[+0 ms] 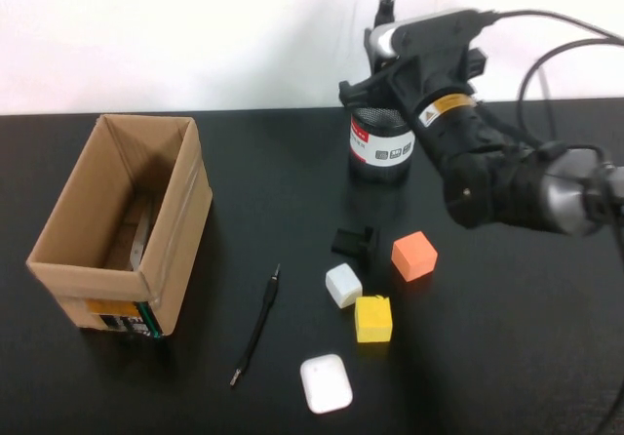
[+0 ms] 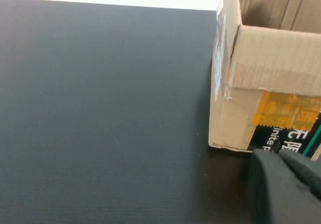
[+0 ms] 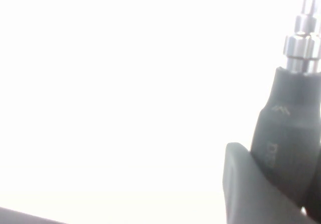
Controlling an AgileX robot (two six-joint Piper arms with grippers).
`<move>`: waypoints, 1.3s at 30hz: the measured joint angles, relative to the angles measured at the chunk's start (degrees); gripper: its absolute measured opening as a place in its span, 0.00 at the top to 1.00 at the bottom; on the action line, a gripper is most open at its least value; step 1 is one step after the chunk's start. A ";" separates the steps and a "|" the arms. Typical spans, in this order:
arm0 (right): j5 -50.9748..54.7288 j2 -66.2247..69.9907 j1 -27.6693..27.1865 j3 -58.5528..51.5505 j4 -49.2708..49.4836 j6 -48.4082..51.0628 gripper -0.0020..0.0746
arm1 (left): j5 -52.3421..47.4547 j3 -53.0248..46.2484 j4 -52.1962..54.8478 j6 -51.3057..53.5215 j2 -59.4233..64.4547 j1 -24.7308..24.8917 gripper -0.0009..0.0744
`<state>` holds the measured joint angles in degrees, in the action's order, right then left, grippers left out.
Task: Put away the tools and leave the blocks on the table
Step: Place the picked object into the round holder
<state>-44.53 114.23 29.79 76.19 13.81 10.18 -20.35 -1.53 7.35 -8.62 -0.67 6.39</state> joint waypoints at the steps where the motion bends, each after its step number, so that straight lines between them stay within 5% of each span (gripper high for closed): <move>1: 0.00 0.74 0.00 0.49 0.86 0.00 0.98 | 0.00 0.00 0.00 0.00 0.00 0.00 0.99; 11: 3.03 2.03 -0.24 0.60 3.65 0.00 0.96 | 0.00 0.00 0.00 0.00 0.00 0.00 0.99; 19: 3.03 2.03 -0.74 0.60 9.40 2.44 0.68 | 0.00 0.00 0.00 0.00 0.00 0.00 0.99; 33: 1.81 1.16 -0.54 0.60 10.01 3.89 0.68 | 0.00 0.00 0.00 0.00 0.00 0.00 0.99; 39: 15.19 -5.72 -0.54 0.60 10.56 6.66 0.68 | 0.00 0.00 0.00 0.00 0.00 0.00 0.99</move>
<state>-29.34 108.51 29.25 76.79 24.37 16.84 -20.35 -1.53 7.35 -8.62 -0.67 6.39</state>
